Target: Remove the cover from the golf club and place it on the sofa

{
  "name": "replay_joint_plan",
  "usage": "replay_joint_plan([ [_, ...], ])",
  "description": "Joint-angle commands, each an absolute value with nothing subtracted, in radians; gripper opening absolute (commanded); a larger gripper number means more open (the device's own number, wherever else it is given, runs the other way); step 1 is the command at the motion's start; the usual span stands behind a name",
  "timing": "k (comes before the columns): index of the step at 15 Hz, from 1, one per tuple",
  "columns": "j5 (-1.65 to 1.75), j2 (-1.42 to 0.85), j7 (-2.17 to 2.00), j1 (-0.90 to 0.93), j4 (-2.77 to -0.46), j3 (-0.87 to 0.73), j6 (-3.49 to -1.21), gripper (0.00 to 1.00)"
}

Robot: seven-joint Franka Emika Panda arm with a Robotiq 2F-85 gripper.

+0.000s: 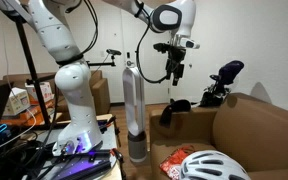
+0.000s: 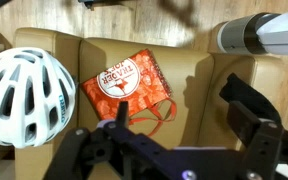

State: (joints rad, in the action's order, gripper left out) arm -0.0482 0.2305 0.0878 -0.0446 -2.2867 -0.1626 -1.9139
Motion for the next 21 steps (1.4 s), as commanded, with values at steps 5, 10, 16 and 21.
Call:
replay_joint_plan([
  [5,-0.004,0.201,0.101,-0.069,-2.249,-0.141,-1.974,1.0],
  [10,0.018,-0.013,0.283,-0.044,-1.988,-0.134,-2.079,1.0],
  [16,0.032,-0.277,0.489,-0.04,-1.618,-0.055,-2.06,1.0],
  [21,0.126,-0.451,0.614,-0.025,-1.338,0.017,-2.019,1.0],
])
